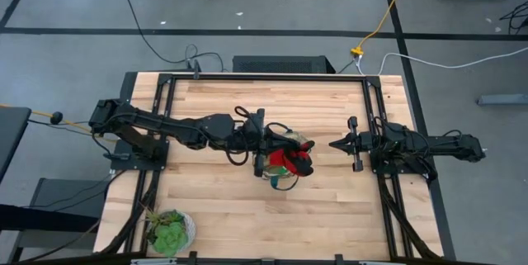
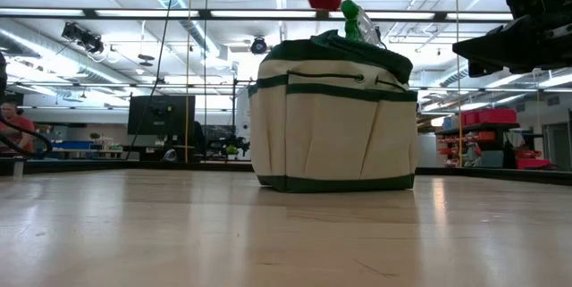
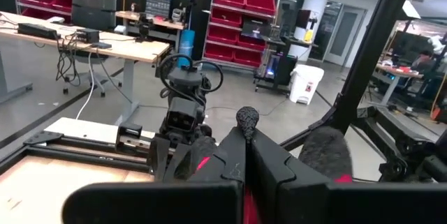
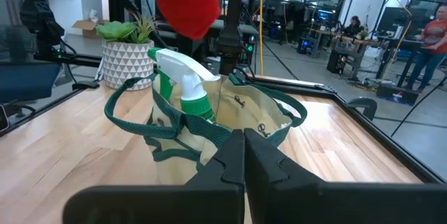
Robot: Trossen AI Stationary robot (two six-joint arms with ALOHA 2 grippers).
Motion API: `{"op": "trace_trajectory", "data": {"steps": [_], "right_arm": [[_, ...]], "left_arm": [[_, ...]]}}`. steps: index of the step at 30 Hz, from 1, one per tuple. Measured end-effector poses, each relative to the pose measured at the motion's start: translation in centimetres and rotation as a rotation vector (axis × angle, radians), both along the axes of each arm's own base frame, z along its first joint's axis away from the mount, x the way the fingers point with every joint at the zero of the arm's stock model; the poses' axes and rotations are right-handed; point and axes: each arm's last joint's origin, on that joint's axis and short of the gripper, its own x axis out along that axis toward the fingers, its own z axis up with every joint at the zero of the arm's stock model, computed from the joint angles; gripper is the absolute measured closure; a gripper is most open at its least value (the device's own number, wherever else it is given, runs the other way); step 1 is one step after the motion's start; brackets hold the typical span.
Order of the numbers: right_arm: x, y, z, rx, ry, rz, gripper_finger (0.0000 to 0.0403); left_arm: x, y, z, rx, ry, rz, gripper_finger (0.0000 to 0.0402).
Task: Pick & Place Garden tools in Gardening bag
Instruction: Put the red gloves into the light brown and green gardening bag, then return to Home Position
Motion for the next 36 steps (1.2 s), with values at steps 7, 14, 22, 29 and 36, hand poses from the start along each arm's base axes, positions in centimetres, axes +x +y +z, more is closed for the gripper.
{"op": "trace_trajectory", "data": {"steps": [7,14,22,29,36], "right_arm": [[0.0,0.0,0.0,0.0,0.0,0.0,0.0401],[0.0,0.0,-0.01,0.0,0.001,0.0,0.0401],[0.0,0.0,0.0,0.0,0.0,0.0,0.0401],[0.0,0.0,0.0,0.0,0.0,0.0,0.0401],[0.0,0.0,0.0,0.0,0.0,0.0,0.0401]], "left_arm": [[0.0,0.0,0.01,0.0,-0.001,0.0,0.0395],[0.0,0.0,-0.01,-0.005,0.001,0.0,0.0394],[0.0,0.0,-0.03,-0.003,0.003,0.0,0.0325],[0.0,0.0,-0.03,-0.016,0.003,-0.001,0.0264],[0.0,0.0,-0.03,-0.018,0.003,-0.001,0.0246]]}}
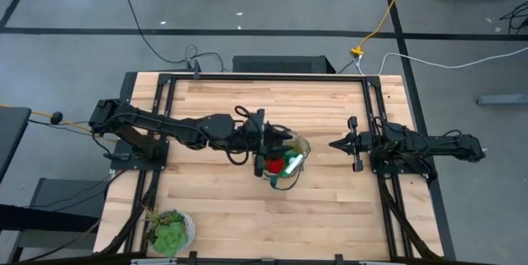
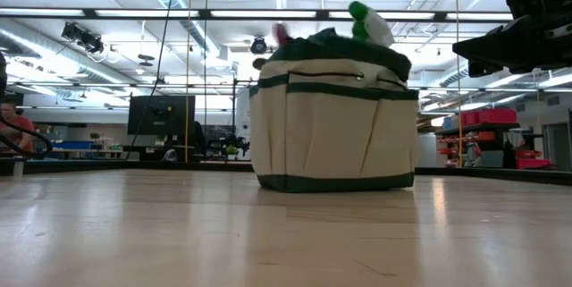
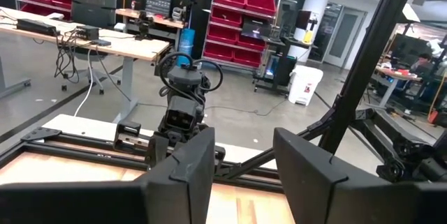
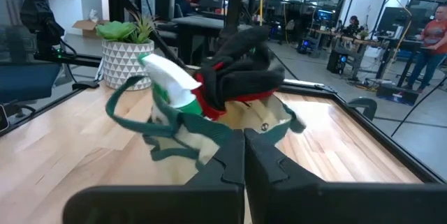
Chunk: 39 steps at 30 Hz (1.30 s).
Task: Pick & Place Garden tools in Gardening bag
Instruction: Return to Home Position
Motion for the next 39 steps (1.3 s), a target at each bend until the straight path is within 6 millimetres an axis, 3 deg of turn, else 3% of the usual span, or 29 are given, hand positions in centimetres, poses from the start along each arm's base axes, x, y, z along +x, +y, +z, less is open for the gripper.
{"op": "trace_trajectory", "data": {"steps": [26,39], "right_arm": [[0.0,0.0,0.0,0.0,0.0,0.0,0.0401],[0.0,0.0,0.0,0.0,0.0,0.0,0.0401]], "left_arm": [[0.0,0.3,-0.2,0.019,0.022,0.008,0.0248],[0.2,3.7,-2.2,0.048,0.233,0.1,0.0357]]}}
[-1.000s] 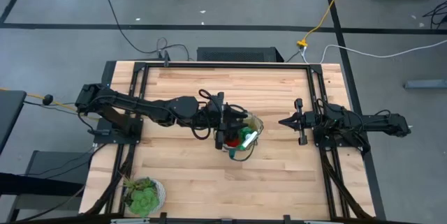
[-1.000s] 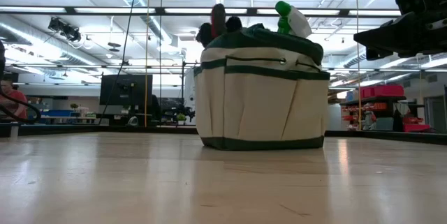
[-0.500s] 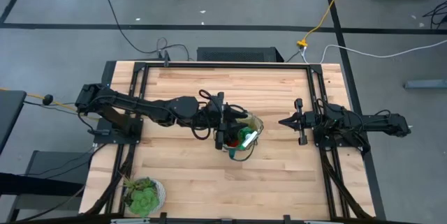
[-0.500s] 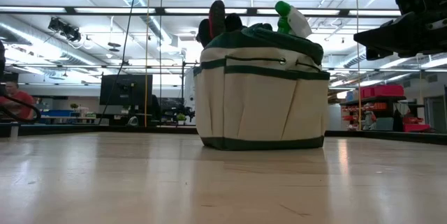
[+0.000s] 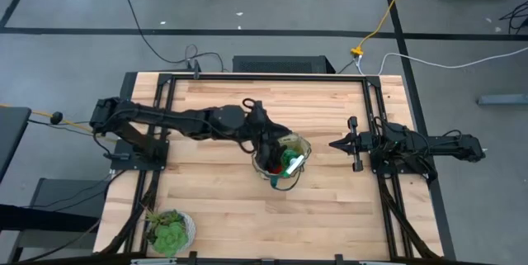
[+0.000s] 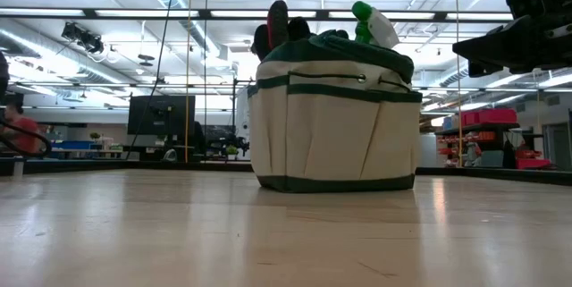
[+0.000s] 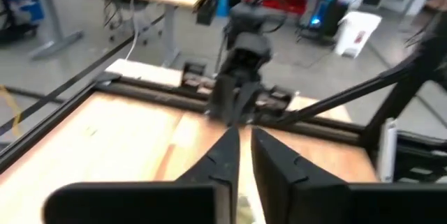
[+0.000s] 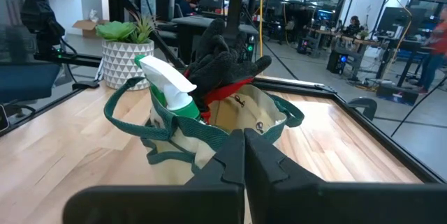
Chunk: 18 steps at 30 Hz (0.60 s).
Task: Pick & Place Garden tools in Gardening bag
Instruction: Return to Home Position
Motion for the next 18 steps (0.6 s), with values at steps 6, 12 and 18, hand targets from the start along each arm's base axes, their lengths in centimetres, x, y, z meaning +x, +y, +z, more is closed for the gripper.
{"op": "trace_trajectory", "data": {"steps": [6,12,18], "right_arm": [[0.0,0.0,0.0,0.0,0.0,0.0,0.0401],[0.0,0.0,0.0,0.0,-0.001,0.0,0.0401],[0.0,0.0,0.0,0.0,0.0,0.0,0.0401]], "left_arm": [[-0.3,1.5,-0.1,0.005,0.042,0.004,0.0395],[-1.0,2.5,0.1,0.05,0.084,-0.095,0.039],[-2.5,3.0,0.0,0.093,0.199,-0.125,0.0397]]}}
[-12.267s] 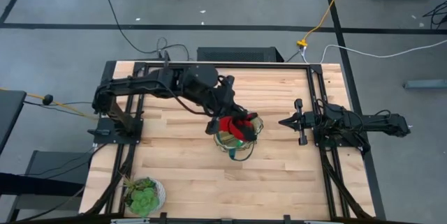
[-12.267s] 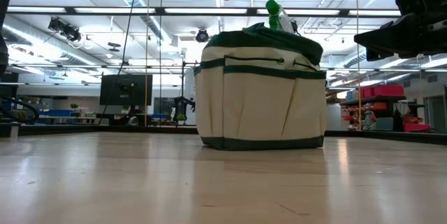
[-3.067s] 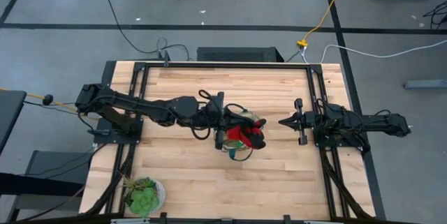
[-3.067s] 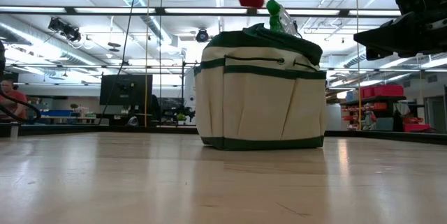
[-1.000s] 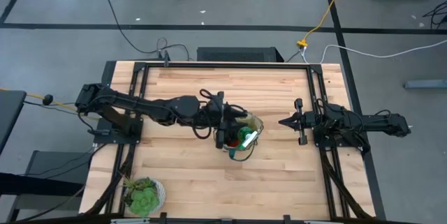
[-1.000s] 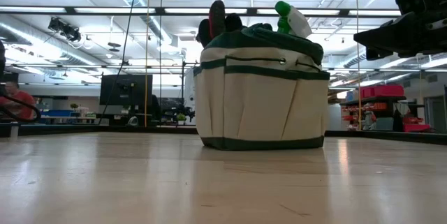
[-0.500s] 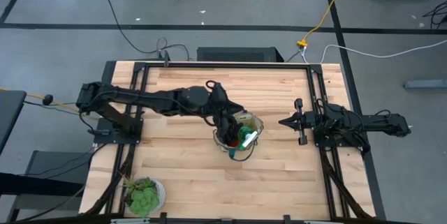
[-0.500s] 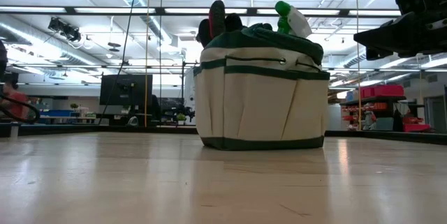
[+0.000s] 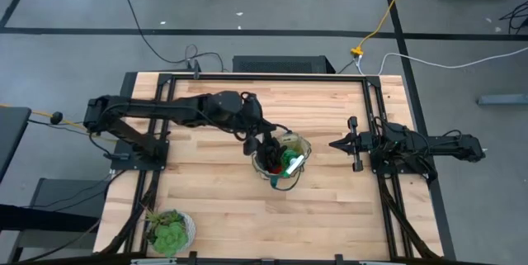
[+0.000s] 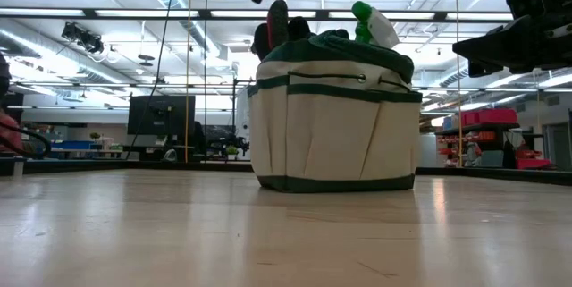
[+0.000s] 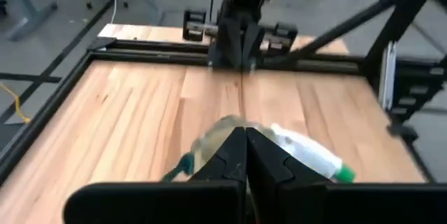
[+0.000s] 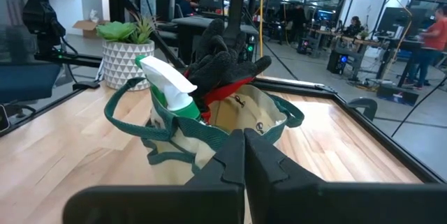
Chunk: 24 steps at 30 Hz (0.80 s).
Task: Pick & Place Garden tools in Gardening bag
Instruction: Return to Home Position
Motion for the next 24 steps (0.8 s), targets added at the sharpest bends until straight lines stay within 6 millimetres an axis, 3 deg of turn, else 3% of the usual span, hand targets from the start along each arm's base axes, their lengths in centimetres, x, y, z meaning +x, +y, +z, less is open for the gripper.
{"op": "trace_trajectory", "data": {"steps": [8,24], "right_arm": [[0.0,0.0,0.0,0.0,-0.001,0.0,0.0401],[0.0,0.0,0.1,0.0,-0.005,0.0,0.0401]], "left_arm": [[-2.4,-0.2,0.2,0.099,0.131,-0.057,0.0395],[-6.1,-0.3,2.5,0.134,0.131,-0.091,0.0397]]}}
